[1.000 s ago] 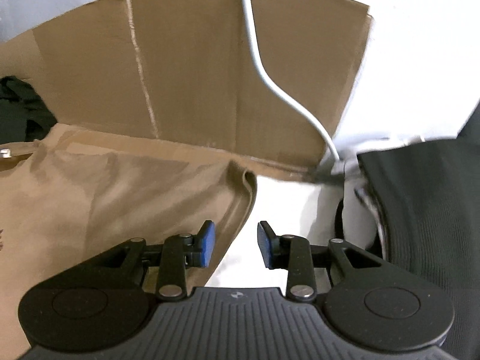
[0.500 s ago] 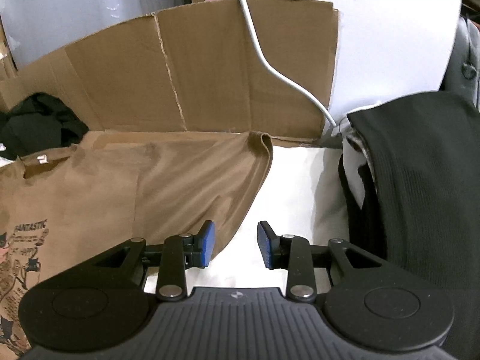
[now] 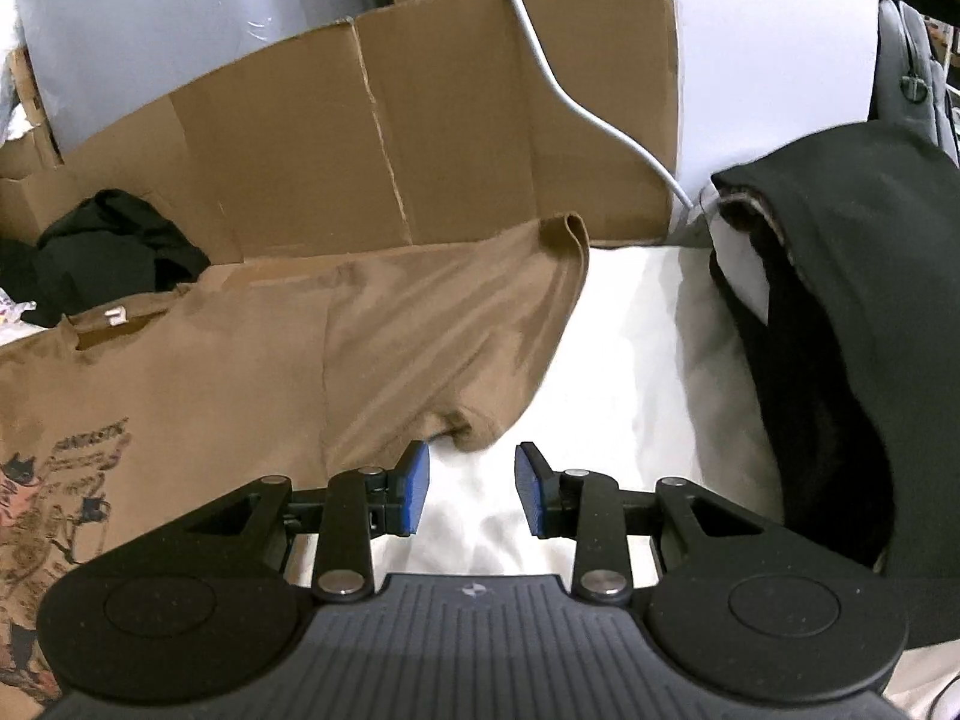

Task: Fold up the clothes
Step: 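Open the right gripper and release the sleeve on the sheet, then pinch the T-shirt hem with the right gripper and smooth it flat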

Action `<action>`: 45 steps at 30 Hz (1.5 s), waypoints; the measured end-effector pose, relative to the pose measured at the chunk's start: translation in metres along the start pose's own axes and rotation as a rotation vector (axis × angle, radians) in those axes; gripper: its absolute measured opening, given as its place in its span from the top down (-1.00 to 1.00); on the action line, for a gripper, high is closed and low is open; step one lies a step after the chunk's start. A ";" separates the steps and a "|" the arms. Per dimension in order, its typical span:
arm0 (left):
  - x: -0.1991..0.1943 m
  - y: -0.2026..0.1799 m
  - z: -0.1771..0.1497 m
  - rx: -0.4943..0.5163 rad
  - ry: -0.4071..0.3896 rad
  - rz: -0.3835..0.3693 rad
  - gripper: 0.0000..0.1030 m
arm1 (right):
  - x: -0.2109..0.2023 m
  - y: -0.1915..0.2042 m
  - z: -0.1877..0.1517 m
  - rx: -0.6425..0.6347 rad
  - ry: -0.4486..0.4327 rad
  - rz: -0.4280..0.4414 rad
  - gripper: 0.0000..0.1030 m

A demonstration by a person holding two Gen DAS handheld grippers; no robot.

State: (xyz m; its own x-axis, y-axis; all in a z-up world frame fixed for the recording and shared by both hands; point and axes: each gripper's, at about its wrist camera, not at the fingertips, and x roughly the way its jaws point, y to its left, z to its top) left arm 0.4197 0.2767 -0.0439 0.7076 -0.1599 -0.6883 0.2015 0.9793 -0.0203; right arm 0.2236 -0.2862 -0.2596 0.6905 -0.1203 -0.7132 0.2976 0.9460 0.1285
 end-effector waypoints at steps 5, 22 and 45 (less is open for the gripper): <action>0.001 -0.012 -0.033 -0.026 -0.004 -0.069 -0.60 | 0.027 0.000 0.004 0.010 0.016 0.020 0.31; -0.004 0.001 -0.099 -0.202 0.046 -0.094 -0.60 | 0.048 -0.011 -0.006 0.041 -0.061 0.029 0.58; 0.015 -0.032 -0.104 -0.169 0.091 -0.127 -0.60 | 0.012 -0.055 -0.006 0.275 -0.124 0.008 0.27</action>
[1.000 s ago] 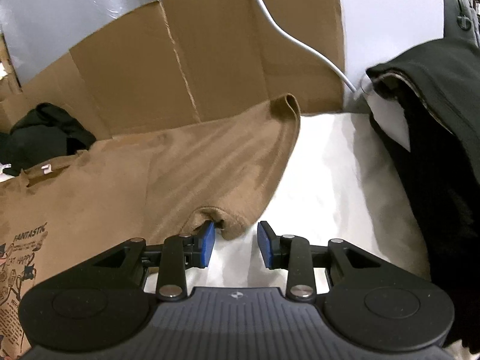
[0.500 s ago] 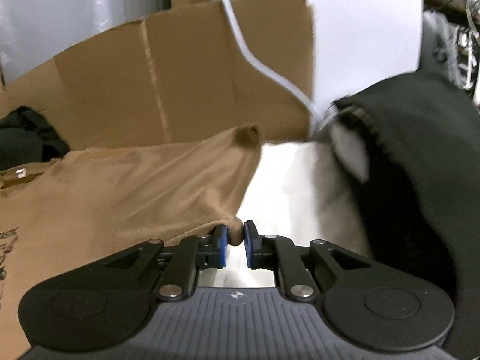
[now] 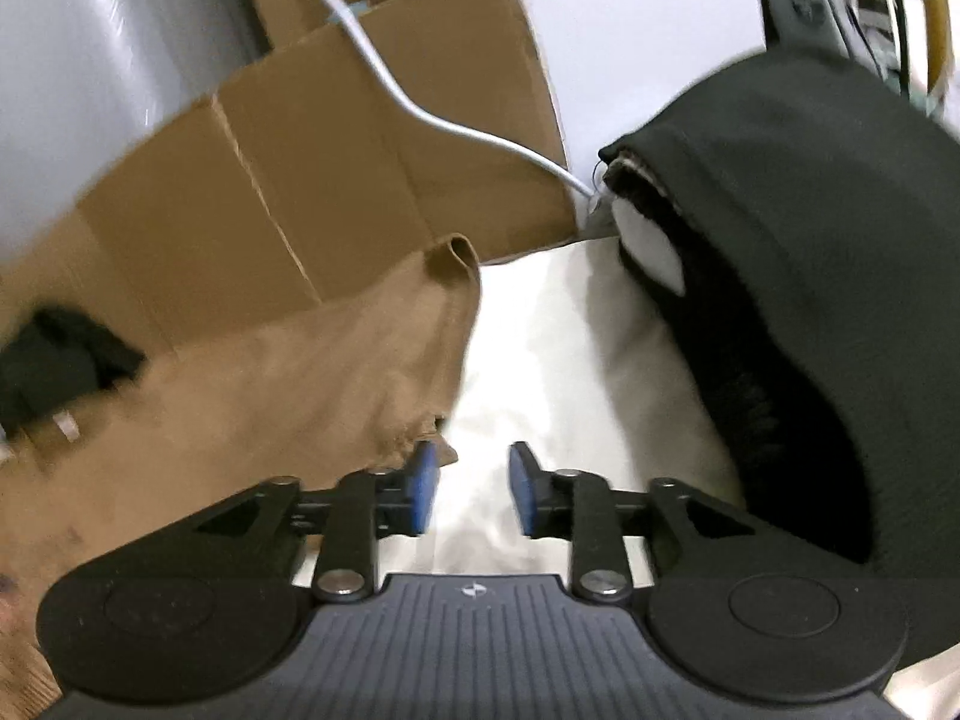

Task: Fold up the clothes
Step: 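Pinch the T-shirt hem with the right gripper and smooth it flat, then open the right gripper and hold both grippers above the flat T-shirt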

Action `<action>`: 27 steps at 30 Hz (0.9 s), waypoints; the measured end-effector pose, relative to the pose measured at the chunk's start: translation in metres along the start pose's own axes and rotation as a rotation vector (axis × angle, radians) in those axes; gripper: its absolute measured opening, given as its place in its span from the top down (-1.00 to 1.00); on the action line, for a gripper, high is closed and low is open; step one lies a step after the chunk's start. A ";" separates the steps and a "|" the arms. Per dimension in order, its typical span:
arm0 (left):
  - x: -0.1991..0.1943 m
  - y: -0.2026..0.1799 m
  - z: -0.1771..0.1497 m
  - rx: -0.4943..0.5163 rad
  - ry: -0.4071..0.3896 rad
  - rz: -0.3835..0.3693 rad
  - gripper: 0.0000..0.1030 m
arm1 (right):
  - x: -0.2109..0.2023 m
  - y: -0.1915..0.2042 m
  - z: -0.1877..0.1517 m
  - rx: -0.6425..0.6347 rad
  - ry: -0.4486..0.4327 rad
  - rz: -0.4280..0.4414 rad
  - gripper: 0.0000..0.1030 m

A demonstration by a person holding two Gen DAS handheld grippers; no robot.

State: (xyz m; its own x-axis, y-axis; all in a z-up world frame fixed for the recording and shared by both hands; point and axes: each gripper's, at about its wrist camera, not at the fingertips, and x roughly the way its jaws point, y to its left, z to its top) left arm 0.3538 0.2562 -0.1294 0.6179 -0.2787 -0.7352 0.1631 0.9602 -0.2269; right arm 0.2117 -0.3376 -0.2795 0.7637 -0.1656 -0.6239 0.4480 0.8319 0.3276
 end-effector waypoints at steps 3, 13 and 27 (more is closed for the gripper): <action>0.003 -0.001 0.001 0.004 0.009 0.002 -0.60 | -0.003 -0.002 0.000 0.062 -0.028 0.031 -0.02; 0.014 -0.005 -0.002 0.012 0.043 -0.002 -0.60 | 0.035 -0.018 -0.016 0.287 0.053 0.112 -0.11; 0.015 -0.012 -0.007 0.044 0.057 -0.002 -0.60 | -0.006 0.030 0.000 -0.012 -0.167 0.158 0.88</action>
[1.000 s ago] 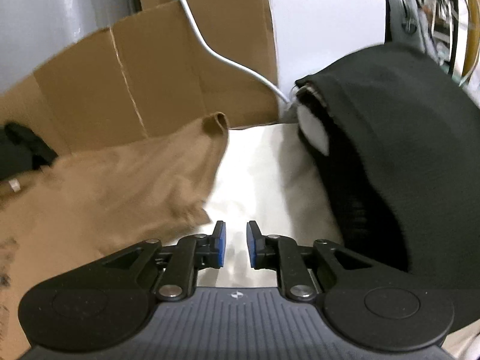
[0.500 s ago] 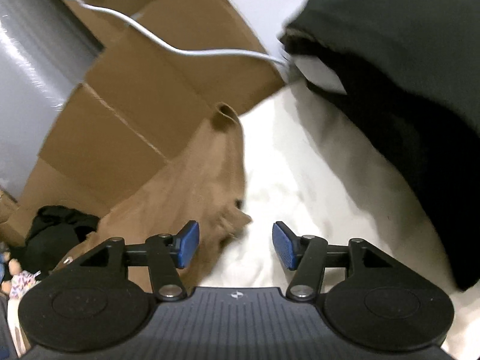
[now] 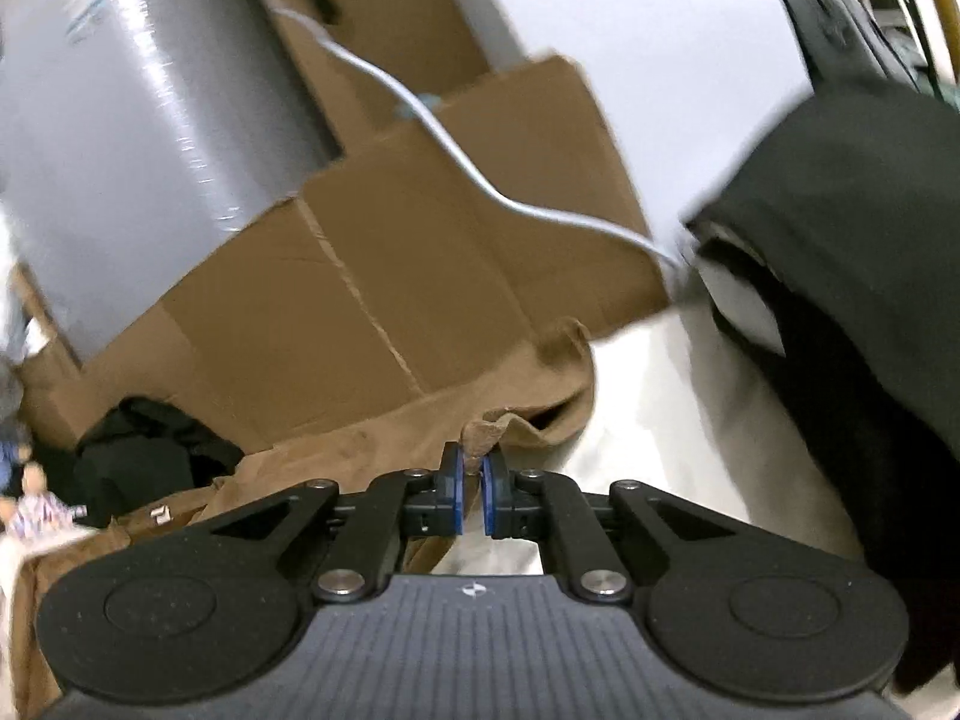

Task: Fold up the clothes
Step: 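Open the right gripper and hold both grippers above the flat T-shirt, then move the left gripper down to the hem edge of the brown T-shirt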

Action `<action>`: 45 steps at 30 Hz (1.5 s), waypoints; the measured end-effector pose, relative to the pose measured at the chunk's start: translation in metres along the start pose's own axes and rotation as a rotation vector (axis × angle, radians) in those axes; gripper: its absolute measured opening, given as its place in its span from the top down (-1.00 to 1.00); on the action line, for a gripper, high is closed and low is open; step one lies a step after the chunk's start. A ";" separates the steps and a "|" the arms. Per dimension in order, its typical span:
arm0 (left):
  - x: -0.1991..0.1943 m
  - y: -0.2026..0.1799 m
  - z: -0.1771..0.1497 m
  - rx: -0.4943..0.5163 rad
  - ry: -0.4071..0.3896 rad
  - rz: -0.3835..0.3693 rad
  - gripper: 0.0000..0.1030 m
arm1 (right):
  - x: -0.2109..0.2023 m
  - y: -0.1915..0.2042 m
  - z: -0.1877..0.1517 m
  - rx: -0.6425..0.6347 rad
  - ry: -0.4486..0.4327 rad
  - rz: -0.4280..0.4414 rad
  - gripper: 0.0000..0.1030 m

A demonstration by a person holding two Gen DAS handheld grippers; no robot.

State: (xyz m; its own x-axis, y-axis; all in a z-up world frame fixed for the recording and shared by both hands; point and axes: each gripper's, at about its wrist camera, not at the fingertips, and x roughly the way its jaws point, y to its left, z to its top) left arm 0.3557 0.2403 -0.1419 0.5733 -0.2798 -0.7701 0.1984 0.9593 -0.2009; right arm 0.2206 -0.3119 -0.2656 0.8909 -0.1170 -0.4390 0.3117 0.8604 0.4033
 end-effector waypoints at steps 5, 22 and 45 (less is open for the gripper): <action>0.000 -0.001 0.000 -0.002 0.003 0.004 -0.60 | -0.001 0.000 0.003 -0.001 0.029 -0.054 0.87; 0.004 0.007 -0.001 -0.014 0.008 0.021 -0.60 | 0.013 -0.035 -0.004 0.096 0.166 -0.218 0.27; 0.008 0.045 -0.008 -0.089 0.004 0.079 -0.60 | 0.031 -0.028 -0.014 0.019 0.169 -0.192 0.43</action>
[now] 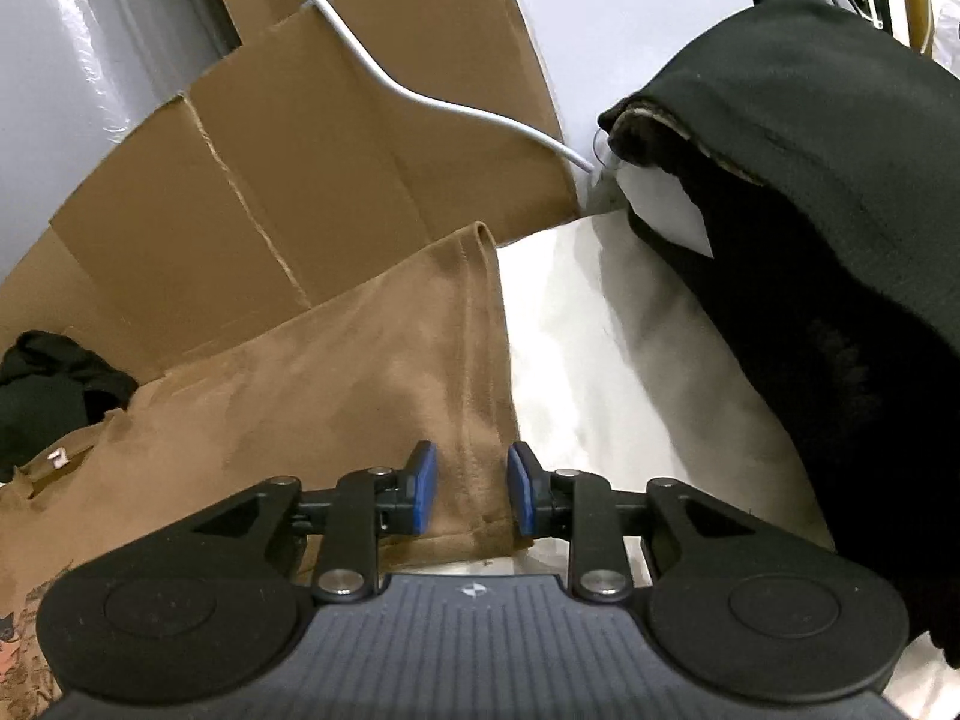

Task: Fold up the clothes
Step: 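Move the left gripper down to the hem edge of the brown T-shirt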

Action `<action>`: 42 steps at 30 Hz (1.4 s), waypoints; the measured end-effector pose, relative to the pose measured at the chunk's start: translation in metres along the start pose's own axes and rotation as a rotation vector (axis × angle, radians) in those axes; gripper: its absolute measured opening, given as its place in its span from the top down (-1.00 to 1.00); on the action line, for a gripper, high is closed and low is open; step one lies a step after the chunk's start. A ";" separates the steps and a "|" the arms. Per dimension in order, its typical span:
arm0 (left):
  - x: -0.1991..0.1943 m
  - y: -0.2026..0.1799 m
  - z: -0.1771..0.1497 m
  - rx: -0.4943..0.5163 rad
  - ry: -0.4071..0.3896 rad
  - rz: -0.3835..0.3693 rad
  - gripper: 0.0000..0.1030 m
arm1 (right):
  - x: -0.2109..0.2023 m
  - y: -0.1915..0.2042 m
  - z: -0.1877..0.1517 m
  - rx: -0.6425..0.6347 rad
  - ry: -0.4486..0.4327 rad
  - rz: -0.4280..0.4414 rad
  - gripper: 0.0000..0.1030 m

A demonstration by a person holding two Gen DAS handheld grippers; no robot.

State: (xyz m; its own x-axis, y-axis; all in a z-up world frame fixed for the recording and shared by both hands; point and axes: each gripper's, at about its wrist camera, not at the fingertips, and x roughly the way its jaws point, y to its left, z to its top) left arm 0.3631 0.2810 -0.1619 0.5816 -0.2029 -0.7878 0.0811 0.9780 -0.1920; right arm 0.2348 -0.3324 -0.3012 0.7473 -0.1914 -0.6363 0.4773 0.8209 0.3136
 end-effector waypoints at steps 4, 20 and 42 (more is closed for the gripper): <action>0.009 -0.006 0.001 0.009 0.011 0.000 -0.60 | 0.003 -0.003 0.000 -0.020 0.006 0.012 0.78; -0.005 -0.014 -0.001 0.020 -0.007 0.033 -0.60 | -0.018 0.000 0.006 -0.049 -0.042 -0.076 0.45; 0.022 0.060 -0.018 -0.120 -0.003 0.105 -0.52 | -0.016 0.023 -0.007 -0.131 -0.058 -0.129 0.46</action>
State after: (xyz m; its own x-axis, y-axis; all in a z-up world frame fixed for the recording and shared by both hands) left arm 0.3664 0.3341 -0.2010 0.5842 -0.0992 -0.8055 -0.0777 0.9811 -0.1772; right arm 0.2311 -0.3070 -0.2888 0.7109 -0.3269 -0.6227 0.5091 0.8500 0.1351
